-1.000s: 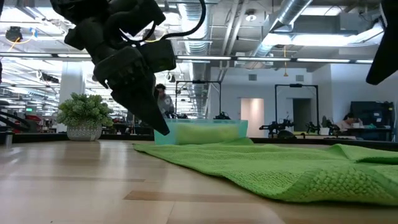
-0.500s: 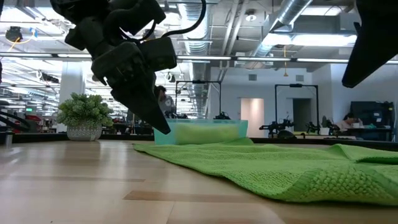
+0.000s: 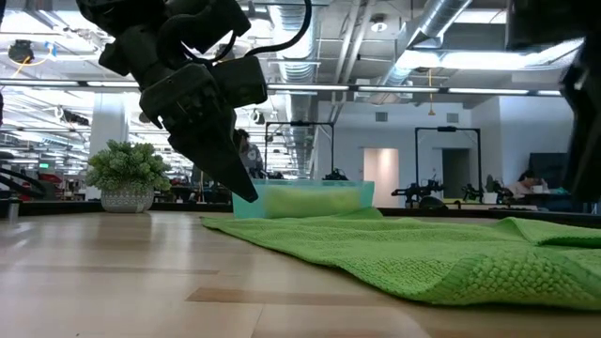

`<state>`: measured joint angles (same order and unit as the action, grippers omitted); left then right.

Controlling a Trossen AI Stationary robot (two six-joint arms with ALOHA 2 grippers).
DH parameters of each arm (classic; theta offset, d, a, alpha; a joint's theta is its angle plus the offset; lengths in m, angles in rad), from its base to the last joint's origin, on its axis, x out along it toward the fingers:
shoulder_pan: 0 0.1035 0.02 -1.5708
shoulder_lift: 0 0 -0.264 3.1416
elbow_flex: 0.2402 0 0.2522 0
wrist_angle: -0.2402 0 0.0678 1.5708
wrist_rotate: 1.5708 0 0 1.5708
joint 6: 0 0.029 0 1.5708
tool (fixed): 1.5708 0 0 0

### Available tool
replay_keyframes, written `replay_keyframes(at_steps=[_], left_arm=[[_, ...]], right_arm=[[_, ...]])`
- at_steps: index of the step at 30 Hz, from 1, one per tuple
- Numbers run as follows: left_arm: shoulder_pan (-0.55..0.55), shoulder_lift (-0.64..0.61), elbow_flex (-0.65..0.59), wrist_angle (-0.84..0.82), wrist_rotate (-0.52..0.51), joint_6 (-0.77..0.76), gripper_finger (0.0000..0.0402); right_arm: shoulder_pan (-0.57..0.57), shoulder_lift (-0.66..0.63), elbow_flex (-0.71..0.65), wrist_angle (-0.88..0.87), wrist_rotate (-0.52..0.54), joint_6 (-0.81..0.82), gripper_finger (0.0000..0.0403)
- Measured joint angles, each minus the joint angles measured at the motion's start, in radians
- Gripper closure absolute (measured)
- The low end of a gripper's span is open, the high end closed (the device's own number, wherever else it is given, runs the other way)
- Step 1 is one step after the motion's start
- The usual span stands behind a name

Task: Roll microfiber towels into tight, uniform cylinder then place into a basket
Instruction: Fold the green microfiber cloth

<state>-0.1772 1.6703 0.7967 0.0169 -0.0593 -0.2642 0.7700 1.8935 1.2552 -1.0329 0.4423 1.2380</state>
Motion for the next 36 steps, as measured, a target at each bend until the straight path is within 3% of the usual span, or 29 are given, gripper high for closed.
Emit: replay_keyframes(at_steps=[6, 27, 31, 36], left_arm=[[0.000, 0.000, 0.000, -0.001, 0.000, 0.000, 0.0262], [0.000, 0.000, 0.001, -0.008, -0.005, -0.001, 0.0262], [0.000, 0.000, 0.001, -0.008, -0.005, -0.001, 0.0262], [0.000, 0.000, 0.001, -0.012, -0.008, -0.001, 0.0262]], right_arm=[[-0.012, 0.050, 0.000, 0.027, -0.076, -0.069, 0.0236], [-0.038, 0.056, -0.068, 0.076, -0.100, -0.042, 0.0241], [-0.038, 0.056, -0.068, 0.073, -0.105, -0.042, 0.0271], [-0.038, 0.056, -0.069, 0.073, -0.113, -0.042, 0.0350]])
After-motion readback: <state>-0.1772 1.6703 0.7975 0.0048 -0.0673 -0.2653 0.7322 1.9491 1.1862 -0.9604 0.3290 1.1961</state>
